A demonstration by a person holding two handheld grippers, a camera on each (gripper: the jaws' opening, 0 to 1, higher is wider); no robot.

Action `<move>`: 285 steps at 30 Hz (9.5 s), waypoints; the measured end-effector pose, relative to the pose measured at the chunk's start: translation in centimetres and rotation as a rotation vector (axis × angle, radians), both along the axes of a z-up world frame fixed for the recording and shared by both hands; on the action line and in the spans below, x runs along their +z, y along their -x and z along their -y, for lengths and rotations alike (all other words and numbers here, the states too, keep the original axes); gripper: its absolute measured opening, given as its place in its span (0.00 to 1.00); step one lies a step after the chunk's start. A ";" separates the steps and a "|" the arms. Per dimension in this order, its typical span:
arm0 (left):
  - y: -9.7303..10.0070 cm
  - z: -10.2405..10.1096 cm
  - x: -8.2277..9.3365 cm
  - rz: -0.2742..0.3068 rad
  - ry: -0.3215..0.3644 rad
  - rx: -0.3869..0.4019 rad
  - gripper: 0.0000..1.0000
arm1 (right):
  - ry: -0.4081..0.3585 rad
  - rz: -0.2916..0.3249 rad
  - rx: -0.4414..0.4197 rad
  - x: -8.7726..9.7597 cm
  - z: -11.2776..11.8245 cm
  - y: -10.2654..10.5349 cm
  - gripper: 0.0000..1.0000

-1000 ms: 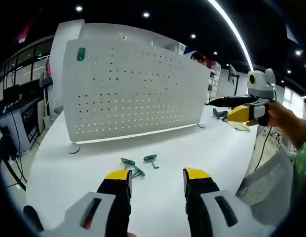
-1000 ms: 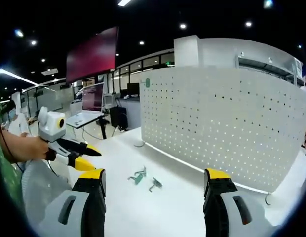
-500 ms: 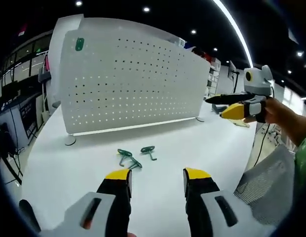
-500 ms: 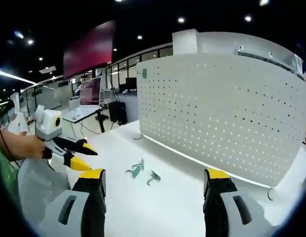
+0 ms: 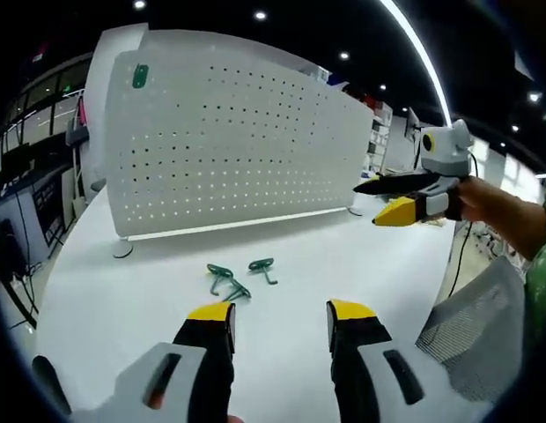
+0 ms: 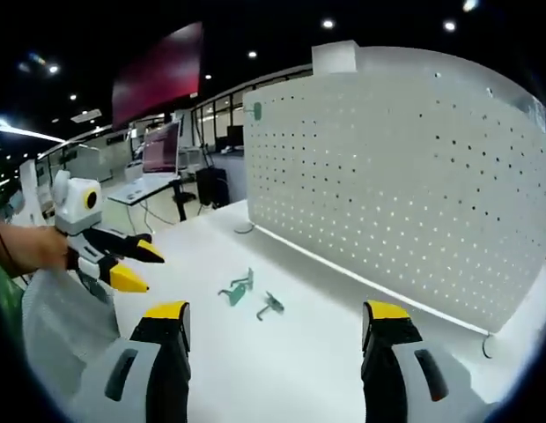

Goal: Insert the hook assembly into the mounting plate slot until the hook locks in place.

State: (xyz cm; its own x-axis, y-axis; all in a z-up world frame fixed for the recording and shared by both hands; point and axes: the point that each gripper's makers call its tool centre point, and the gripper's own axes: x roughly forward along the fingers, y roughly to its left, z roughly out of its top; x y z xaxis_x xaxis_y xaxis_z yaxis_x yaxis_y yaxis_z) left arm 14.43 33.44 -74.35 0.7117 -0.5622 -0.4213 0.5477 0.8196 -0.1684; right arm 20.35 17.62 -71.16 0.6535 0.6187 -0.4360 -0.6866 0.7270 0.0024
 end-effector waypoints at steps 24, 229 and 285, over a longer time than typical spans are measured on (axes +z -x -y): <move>-0.2 -0.1 -0.7 -0.026 -0.008 -0.003 0.42 | 0.037 -0.119 0.068 -6.2 -2.3 -3.6 0.67; -0.2 1.0 -0.7 -0.035 0.006 -0.039 0.35 | 0.253 -0.079 0.256 -8.7 -4.7 -7.8 0.00; -5.2 1.9 11.3 0.243 0.110 0.076 0.20 | -0.409 0.075 0.188 9.3 -12.0 -1.2 0.00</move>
